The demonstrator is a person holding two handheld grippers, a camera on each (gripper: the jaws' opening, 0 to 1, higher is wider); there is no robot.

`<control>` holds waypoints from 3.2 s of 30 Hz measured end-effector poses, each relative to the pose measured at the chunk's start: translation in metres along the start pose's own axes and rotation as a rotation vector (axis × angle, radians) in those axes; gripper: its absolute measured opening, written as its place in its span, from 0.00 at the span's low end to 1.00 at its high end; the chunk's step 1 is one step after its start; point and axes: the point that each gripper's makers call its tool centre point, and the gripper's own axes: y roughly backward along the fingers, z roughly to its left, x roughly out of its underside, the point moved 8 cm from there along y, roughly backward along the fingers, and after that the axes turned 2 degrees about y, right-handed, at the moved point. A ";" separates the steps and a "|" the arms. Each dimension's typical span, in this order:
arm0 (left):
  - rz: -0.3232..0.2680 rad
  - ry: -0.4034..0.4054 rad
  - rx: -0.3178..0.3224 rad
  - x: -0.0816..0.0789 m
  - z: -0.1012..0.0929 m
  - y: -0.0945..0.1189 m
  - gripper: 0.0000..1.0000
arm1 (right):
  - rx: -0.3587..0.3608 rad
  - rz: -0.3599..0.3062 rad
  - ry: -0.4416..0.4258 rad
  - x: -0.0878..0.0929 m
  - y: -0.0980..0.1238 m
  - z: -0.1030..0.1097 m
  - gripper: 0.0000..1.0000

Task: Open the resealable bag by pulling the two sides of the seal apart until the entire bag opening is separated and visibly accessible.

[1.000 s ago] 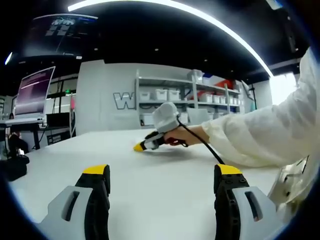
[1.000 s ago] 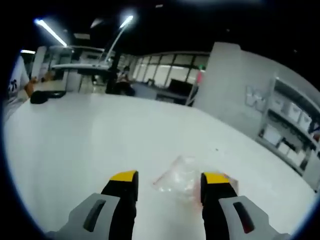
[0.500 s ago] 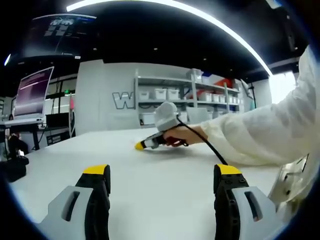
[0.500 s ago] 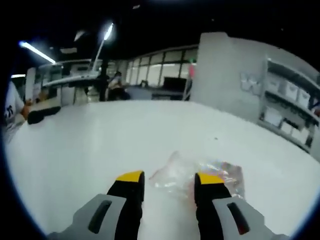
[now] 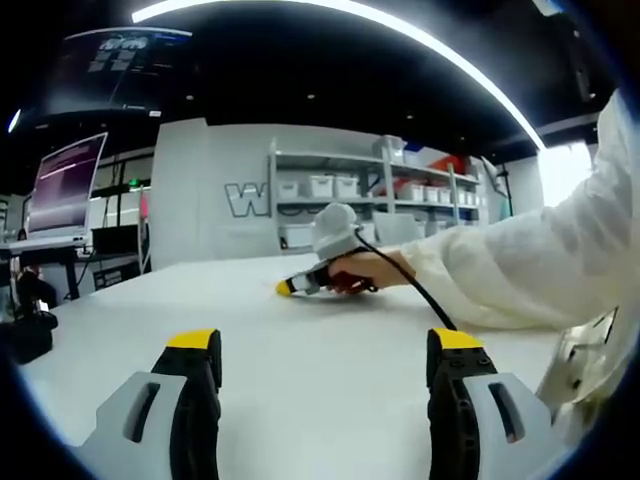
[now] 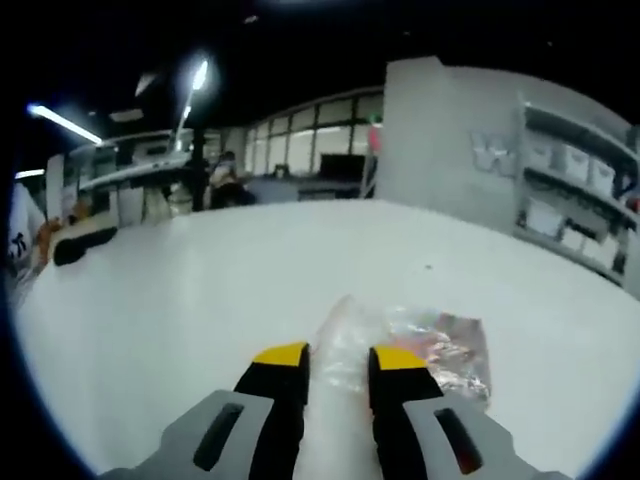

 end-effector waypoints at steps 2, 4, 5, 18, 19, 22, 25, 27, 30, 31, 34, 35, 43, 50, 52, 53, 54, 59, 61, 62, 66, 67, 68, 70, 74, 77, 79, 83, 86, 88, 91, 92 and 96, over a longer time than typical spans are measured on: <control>0.000 0.000 -0.001 0.000 0.000 0.000 0.83 | -0.006 0.002 -0.012 0.000 -0.001 -0.001 0.19; 0.002 -0.002 -0.001 0.000 0.000 0.000 0.83 | -0.010 0.004 -0.013 0.000 0.000 -0.001 0.18; 0.003 -0.002 -0.001 0.001 0.000 0.000 0.83 | -0.011 0.004 -0.010 0.000 0.000 -0.001 0.18; 0.010 -0.007 0.000 0.002 0.000 -0.002 0.83 | 0.012 -0.003 0.055 0.002 0.003 -0.008 0.00; 0.010 -0.006 0.000 0.002 0.000 -0.002 0.83 | 0.014 -0.002 0.055 0.002 0.003 -0.008 0.00; 0.010 -0.005 -0.001 0.002 0.000 -0.002 0.83 | 0.022 -0.004 0.066 0.002 0.002 -0.008 0.00; 0.012 -0.007 -0.002 0.002 0.000 -0.002 0.83 | 0.027 -0.003 0.067 0.001 0.001 -0.009 0.00; 0.014 -0.008 -0.002 0.002 0.000 -0.003 0.82 | 0.039 0.005 0.076 0.000 -0.002 -0.011 0.00; 0.017 -0.009 -0.001 0.002 0.001 -0.003 0.82 | 0.053 0.009 0.073 0.000 -0.003 -0.011 0.00; 0.018 -0.010 0.001 0.002 0.001 -0.003 0.82 | 0.056 0.005 0.071 0.000 -0.003 -0.011 0.00; 0.024 -0.019 0.002 0.003 0.000 -0.003 0.82 | 0.072 -0.005 0.094 0.001 -0.003 -0.012 0.00; 0.025 -0.019 0.003 0.003 0.000 -0.004 0.82 | 0.080 -0.008 0.105 0.001 -0.003 -0.013 0.00; 0.027 -0.021 0.009 0.004 0.000 -0.005 0.82 | 0.146 -0.100 0.169 -0.020 0.010 -0.023 0.00; 0.019 -0.008 0.015 0.002 -0.002 -0.003 0.82 | 0.203 -0.128 0.241 -0.037 0.024 -0.032 0.00; 0.010 -0.007 0.015 0.000 -0.003 -0.002 0.82 | 0.215 -0.134 0.248 -0.037 0.028 -0.034 0.00; 0.008 -0.014 0.014 -0.001 -0.003 -0.001 0.82 | 0.220 -0.140 0.247 -0.038 0.030 -0.036 0.00; 0.008 -0.018 0.014 -0.001 -0.004 -0.001 0.82 | 0.227 -0.149 0.243 -0.039 0.034 -0.037 0.00; 0.005 -0.019 0.017 -0.003 -0.005 0.001 0.82 | 0.242 -0.199 0.215 -0.053 0.047 -0.042 0.00; 0.004 -0.022 0.017 -0.004 -0.006 0.002 0.82 | 0.247 -0.218 0.218 -0.059 0.053 -0.042 0.00; 0.004 -0.023 0.017 -0.004 -0.007 0.002 0.82 | 0.247 -0.220 0.219 -0.060 0.055 -0.042 0.00; 0.003 -0.024 0.017 -0.004 -0.009 0.003 0.82 | 0.237 -0.233 0.223 -0.065 0.063 -0.041 0.00; 0.002 -0.025 0.017 -0.005 -0.009 0.004 0.82 | 0.236 -0.239 0.224 -0.066 0.066 -0.041 0.00; 0.002 -0.027 0.017 -0.005 -0.010 0.004 0.82 | 0.235 -0.240 0.227 -0.066 0.067 -0.041 0.00; 0.001 -0.032 0.016 -0.006 -0.010 0.005 0.82 | 0.237 -0.242 0.229 -0.066 0.070 -0.042 0.00; -0.005 -0.035 0.015 -0.009 -0.011 0.006 0.82 | 0.244 -0.249 0.228 -0.067 0.076 -0.046 0.00; -0.007 -0.039 0.017 -0.010 -0.012 0.006 0.82 | 0.243 -0.260 0.221 -0.068 0.083 -0.047 0.00; -0.007 -0.043 0.019 -0.011 -0.013 0.006 0.82 | 0.235 -0.265 0.214 -0.068 0.087 -0.047 0.00; -0.012 -0.047 0.027 -0.013 -0.016 0.006 0.82 | 0.228 -0.281 0.213 -0.071 0.094 -0.046 0.00; -0.011 -0.054 0.031 -0.013 -0.018 0.007 0.82 | 0.224 -0.285 0.222 -0.074 0.099 -0.045 0.00; -0.012 -0.057 0.031 -0.014 -0.019 0.007 0.82 | 0.222 -0.293 0.226 -0.076 0.103 -0.045 0.00; -0.013 -0.060 0.032 -0.015 -0.021 0.007 0.82 | 0.219 -0.301 0.230 -0.077 0.111 -0.045 0.00; -0.015 -0.061 0.032 -0.016 -0.022 0.007 0.82 | 0.218 -0.302 0.230 -0.077 0.113 -0.045 0.00; -0.014 -0.070 0.034 -0.018 -0.025 0.007 0.82 | 0.207 -0.314 0.220 -0.078 0.122 -0.047 0.00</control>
